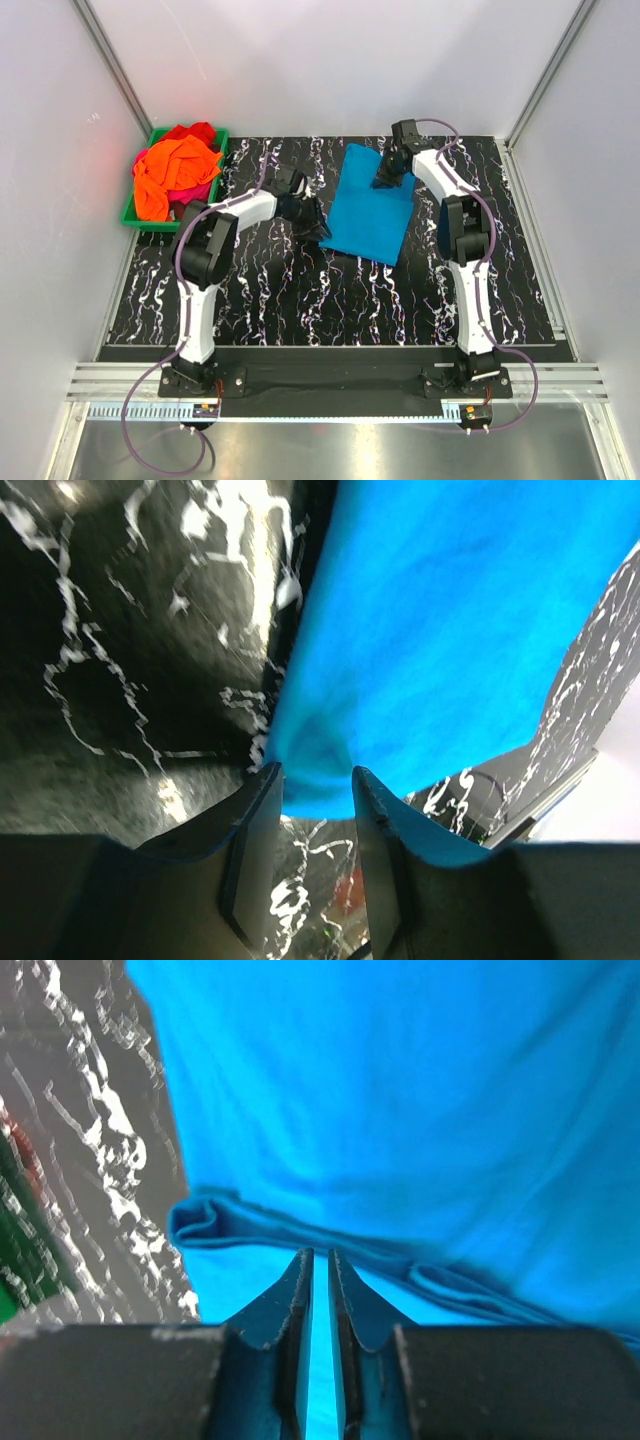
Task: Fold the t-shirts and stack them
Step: Fold the tshirt
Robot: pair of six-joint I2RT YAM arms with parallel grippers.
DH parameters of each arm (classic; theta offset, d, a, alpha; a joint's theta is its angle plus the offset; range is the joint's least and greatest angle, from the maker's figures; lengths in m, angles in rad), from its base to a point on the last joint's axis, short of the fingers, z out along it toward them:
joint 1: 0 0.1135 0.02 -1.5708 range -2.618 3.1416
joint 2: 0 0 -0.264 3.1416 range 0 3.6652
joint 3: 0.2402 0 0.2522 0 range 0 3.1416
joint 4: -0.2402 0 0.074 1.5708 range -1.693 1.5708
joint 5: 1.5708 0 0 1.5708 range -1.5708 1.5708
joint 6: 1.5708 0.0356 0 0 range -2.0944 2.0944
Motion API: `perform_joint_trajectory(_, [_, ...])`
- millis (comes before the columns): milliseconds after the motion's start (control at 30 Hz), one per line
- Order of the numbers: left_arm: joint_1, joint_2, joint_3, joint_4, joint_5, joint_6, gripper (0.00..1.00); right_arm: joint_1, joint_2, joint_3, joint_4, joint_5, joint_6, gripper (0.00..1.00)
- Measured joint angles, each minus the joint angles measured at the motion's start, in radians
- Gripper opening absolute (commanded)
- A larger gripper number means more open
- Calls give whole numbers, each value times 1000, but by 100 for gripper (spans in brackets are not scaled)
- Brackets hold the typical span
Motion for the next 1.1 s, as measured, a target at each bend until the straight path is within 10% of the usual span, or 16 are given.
perform_joint_trajectory(600, [-14,-58,96,-155,-55,128,49,-17,-560,-573,-87,-104,-54,33])
perform_joint_trajectory(1100, [-14,18,105,-177,-70,183,46,-41,-624,-971,-22,-173,-71,43])
